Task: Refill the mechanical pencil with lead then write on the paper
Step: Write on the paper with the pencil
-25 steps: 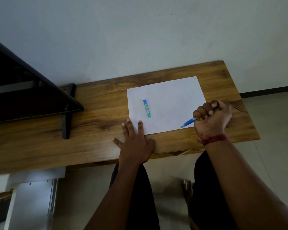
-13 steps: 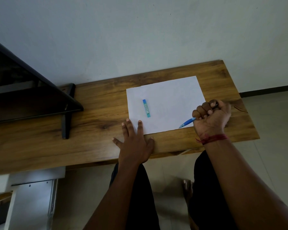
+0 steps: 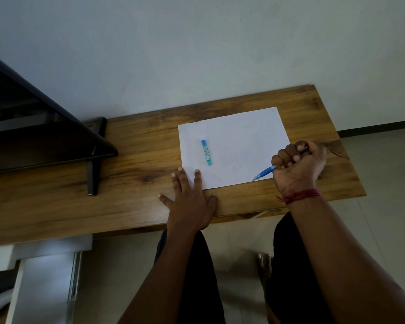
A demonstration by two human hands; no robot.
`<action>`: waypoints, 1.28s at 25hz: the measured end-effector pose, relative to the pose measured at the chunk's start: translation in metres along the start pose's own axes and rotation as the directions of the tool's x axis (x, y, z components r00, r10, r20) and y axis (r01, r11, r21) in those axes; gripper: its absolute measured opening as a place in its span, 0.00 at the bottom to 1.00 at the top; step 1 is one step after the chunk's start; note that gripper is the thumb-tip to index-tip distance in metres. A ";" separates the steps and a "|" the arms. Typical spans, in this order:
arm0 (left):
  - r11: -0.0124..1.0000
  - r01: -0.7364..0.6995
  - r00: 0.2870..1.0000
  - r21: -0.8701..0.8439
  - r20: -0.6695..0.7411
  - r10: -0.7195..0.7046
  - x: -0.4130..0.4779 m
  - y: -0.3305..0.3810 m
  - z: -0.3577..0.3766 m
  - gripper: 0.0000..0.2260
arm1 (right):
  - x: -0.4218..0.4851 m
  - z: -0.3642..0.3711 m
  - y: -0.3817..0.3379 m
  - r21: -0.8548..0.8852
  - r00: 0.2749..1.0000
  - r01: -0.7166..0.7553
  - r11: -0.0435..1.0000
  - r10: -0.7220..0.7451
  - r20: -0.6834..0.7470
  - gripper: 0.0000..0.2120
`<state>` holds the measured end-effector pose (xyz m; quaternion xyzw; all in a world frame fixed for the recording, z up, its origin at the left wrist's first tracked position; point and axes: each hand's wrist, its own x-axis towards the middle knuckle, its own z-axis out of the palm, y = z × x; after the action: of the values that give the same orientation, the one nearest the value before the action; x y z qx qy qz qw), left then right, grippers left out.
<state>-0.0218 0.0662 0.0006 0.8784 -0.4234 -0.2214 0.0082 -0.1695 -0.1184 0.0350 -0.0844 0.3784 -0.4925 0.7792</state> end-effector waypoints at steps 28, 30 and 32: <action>1.000 0.007 1.000 0.006 -0.004 -0.007 0.000 -0.007 -0.002 0.35 | -0.003 0.004 0.005 0.000 0.999 0.009 1.000 -0.009 -0.034 0.15; 1.000 0.008 1.000 0.005 -0.003 -0.008 0.000 -0.007 -0.001 0.35 | -0.003 0.004 0.006 0.001 1.000 0.006 1.000 -0.006 -0.031 0.15; 1.000 0.006 1.000 -0.001 -0.006 -0.006 0.001 -0.007 0.000 0.35 | -0.003 0.003 0.006 0.000 1.000 0.014 1.000 -0.014 -0.028 0.16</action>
<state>-0.0160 0.0701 -0.0011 0.8803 -0.4208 -0.2190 0.0092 -0.1640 -0.1139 0.0357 -0.0798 0.3886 -0.4991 0.7704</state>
